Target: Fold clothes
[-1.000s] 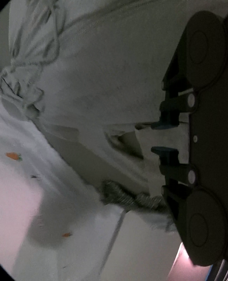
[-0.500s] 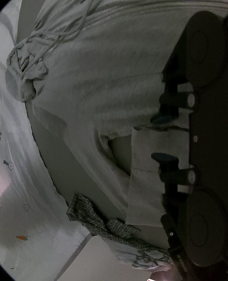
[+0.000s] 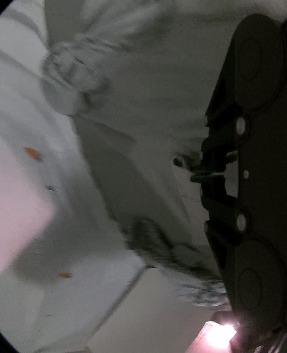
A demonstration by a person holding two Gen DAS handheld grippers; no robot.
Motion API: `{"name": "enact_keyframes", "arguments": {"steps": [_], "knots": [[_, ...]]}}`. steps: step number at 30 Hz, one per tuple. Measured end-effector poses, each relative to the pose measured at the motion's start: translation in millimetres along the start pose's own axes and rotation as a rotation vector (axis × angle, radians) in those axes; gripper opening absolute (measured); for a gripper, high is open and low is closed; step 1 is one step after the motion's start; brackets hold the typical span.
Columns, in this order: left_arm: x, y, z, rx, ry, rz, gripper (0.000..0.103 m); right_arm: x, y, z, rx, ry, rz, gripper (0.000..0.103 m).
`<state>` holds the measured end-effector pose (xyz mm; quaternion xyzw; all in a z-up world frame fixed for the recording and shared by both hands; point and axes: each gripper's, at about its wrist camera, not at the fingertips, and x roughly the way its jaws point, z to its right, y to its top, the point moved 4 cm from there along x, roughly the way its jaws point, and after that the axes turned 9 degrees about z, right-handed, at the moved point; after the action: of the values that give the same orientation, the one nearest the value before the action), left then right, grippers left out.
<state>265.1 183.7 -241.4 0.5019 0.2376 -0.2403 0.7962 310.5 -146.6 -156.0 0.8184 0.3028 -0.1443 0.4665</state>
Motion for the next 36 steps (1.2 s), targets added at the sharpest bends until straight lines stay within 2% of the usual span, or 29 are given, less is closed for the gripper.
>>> {"name": "enact_keyframes", "arguments": {"steps": [3,6,9,11,12,13,14,15,16,18,22,27,32,36], "knots": [[-5.2,9.5,21.3,0.04,-0.005,0.031,0.081,-30.6,44.9,25.3,0.007,-0.037,0.11,0.002],[1.7,17.9,42.3,0.067,-0.027,0.029,0.081,-63.7,93.8,63.8,-0.015,-0.127,0.231,0.002],[17.5,23.1,65.7,0.109,-0.051,0.02,0.081,-98.1,141.5,120.8,-0.022,-0.273,0.344,0.002],[31.8,24.8,82.9,0.139,-0.077,0.008,0.081,-117.8,166.5,165.2,-0.04,-0.424,0.395,0.002],[39.2,25.8,91.2,0.156,-0.092,0.001,0.081,-123.3,175.0,185.0,-0.059,-0.5,0.393,0.004],[46.6,26.7,99.6,0.174,-0.108,-0.005,0.081,-126.7,181.7,204.1,-0.073,-0.591,0.391,0.014],[55.3,27.5,106.9,0.193,-0.12,-0.015,0.081,-131.2,182.8,220.0,-0.045,-0.644,0.403,0.022],[64.4,28.2,113.9,0.212,-0.132,-0.026,0.081,-135.7,183.6,235.7,-0.013,-0.693,0.417,0.042],[74.3,28.3,121.1,0.23,-0.143,-0.039,0.081,-140.3,184.3,251.4,0.019,-0.743,0.43,0.053],[93.0,29.2,132.8,0.261,-0.158,-0.07,0.081,-144.5,173.1,268.9,0.114,-0.745,0.453,0.052],[128.9,31.6,154.1,0.318,-0.196,-0.132,0.081,-125.3,128.9,296.1,0.308,-0.763,0.42,0.052],[170.1,27.3,177.2,0.459,-0.219,-0.198,0.081,-94.5,95.3,313.8,0.457,-0.754,0.408,0.052],[196.3,18.0,185.8,0.503,-0.232,-0.277,0.081,-75.1,93.2,327.5,0.429,-0.868,0.4,0.053],[200.6,11.8,187.6,0.511,-0.221,-0.272,0.088,-61.8,99.3,340.5,0.362,-0.947,0.351,0.057]]}}
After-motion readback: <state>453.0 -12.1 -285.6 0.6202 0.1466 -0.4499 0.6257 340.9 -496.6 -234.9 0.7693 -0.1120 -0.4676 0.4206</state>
